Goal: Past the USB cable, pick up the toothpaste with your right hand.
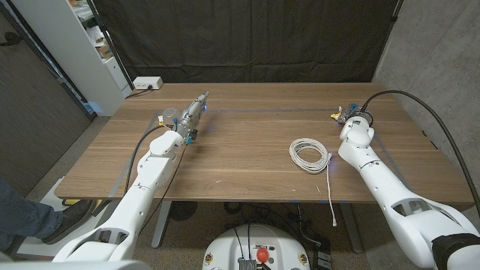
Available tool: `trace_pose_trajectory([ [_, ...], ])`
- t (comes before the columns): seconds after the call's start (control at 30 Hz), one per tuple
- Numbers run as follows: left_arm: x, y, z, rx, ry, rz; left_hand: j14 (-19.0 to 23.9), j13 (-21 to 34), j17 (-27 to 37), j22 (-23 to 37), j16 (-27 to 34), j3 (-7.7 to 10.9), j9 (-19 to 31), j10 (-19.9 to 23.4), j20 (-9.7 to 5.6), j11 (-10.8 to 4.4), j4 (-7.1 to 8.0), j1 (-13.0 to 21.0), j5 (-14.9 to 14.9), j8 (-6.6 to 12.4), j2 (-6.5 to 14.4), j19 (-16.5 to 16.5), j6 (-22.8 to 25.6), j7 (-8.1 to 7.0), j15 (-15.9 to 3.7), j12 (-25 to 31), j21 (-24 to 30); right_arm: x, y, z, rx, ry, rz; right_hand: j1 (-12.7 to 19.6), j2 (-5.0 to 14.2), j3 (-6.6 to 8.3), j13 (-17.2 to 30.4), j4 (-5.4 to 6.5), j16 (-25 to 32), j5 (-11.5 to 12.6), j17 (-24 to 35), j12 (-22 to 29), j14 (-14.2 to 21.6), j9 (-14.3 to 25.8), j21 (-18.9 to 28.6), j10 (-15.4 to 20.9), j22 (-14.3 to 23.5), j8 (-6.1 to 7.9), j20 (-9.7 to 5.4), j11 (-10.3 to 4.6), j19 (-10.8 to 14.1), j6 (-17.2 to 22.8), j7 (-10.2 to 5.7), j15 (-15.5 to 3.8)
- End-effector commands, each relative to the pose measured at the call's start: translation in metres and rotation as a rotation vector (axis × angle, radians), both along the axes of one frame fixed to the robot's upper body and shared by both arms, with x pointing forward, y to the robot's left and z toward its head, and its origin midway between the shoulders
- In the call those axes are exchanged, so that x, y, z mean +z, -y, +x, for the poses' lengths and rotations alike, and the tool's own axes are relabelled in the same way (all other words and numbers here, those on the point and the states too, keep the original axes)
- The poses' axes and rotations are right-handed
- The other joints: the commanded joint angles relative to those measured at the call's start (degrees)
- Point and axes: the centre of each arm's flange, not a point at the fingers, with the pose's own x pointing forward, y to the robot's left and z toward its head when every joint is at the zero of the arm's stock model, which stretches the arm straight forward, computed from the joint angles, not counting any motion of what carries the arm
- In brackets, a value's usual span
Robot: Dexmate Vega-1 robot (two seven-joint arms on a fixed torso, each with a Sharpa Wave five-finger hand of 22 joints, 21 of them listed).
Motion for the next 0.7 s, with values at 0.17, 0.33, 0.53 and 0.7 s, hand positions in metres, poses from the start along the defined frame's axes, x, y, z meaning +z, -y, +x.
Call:
trace_pose_trajectory([
  [0.17, 0.001, -0.002, 0.000, -0.006, 0.005, 0.000, -4.54, 0.16, 0.18, 0.09, 0.14, -0.02, 0.19, -3.55, 0.24, 0.38, -0.31, -0.14, -0.06, 0.36, 0.45, -5.67, -0.03, 0.14, 0.28, 0.13, 0.07, 0.010, -0.003, -0.011, -0.013, 0.032, -0.013, 1.38, -0.03, -0.50, 0.16, -0.04, 0.60, -0.56, 0.49, -0.21, 0.59, -0.02, 0.24, 0.57, 0.28, 0.11, -2.61, -0.21, 0.53, 0.73, -0.06, -5.97],
  [0.33, 0.002, -0.002, -0.001, -0.012, 0.009, -0.003, -4.56, 0.16, 0.18, 0.09, 0.13, -0.03, 0.19, -3.57, 0.27, 0.53, -0.34, -0.15, -0.06, 0.38, 0.48, -5.69, 0.04, 0.20, 0.27, 0.12, 0.07, 0.013, -0.004, -0.016, -0.012, 0.034, -0.011, 1.67, 0.06, -0.82, 0.18, 0.06, 0.80, -0.79, 0.67, -0.44, 0.63, 0.00, 0.20, 0.40, 0.29, -0.08, -2.60, 0.24, 0.51, 0.65, 0.13, -5.89],
  [0.53, 0.004, -0.004, -0.005, -0.010, 0.020, 0.003, -4.56, 0.16, 0.18, 0.09, 0.14, -0.04, 0.19, -3.55, 0.26, 0.39, -0.38, -0.16, -0.06, 0.38, 0.51, -5.70, 0.04, 0.19, 0.31, 0.13, 0.07, 0.019, -0.007, -0.024, -0.012, 0.040, -0.013, 1.90, 0.08, -1.12, 0.20, 0.15, 0.80, -0.99, 0.76, -0.68, 0.42, 0.02, 0.17, 0.18, 0.30, -0.35, -2.58, 0.36, 0.46, 0.36, 0.15, -5.84],
  [0.7, 0.003, -0.005, -0.006, -0.016, 0.023, 0.000, -4.54, 0.16, 0.18, 0.09, 0.14, -0.05, 0.19, -3.54, 0.24, 0.44, -0.41, -0.16, -0.07, 0.38, 0.54, -5.68, 0.07, 0.20, 0.31, 0.14, 0.08, 0.024, -0.009, -0.030, -0.013, 0.048, -0.015, 2.06, 0.12, -1.40, 0.22, 0.28, 0.86, -1.17, 0.80, -0.85, 0.49, 0.04, 0.07, 0.12, 0.31, -0.48, -2.64, -0.15, 0.28, 0.45, 0.13, -5.86],
])
